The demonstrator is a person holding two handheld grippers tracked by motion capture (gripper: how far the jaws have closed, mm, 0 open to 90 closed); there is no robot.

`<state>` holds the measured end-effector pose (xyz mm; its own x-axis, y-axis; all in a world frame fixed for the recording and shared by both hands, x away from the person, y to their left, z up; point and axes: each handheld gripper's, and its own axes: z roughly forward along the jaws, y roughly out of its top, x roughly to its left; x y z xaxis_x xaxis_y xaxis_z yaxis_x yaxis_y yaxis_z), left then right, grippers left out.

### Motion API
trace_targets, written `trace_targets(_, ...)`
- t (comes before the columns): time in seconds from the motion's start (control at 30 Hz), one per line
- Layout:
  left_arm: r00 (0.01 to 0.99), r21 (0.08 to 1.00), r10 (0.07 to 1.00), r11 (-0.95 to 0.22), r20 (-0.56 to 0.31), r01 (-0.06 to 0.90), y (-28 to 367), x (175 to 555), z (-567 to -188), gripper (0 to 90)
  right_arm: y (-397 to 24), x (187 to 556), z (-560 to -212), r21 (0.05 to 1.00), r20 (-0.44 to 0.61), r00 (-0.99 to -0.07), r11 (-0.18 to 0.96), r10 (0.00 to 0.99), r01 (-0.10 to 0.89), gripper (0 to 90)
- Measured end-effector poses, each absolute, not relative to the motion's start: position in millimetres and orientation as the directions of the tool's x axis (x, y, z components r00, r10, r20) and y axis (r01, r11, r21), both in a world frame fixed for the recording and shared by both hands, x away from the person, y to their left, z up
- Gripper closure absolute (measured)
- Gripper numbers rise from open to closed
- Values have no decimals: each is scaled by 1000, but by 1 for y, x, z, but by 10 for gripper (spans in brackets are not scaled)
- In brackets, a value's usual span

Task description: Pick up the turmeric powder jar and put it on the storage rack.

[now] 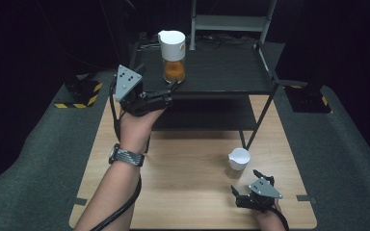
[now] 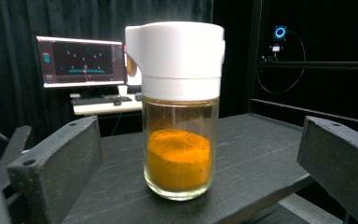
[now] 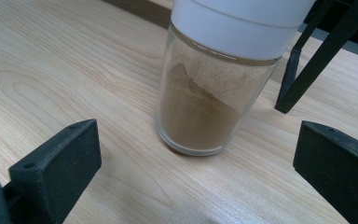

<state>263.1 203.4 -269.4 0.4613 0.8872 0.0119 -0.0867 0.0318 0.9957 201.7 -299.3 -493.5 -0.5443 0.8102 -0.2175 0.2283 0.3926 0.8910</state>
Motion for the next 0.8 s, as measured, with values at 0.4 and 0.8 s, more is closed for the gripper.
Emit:
trace_targets(0.4,471,997,882,3,32,-72,206,236,-288,4,-299,202,-493,890,-220,-544,395,810,227,5)
trace_targets(0.8,481,999,876,-31,43,-32,205,215,-326,4,-298,201,-494,889,-226,-545,400,807,224,5)
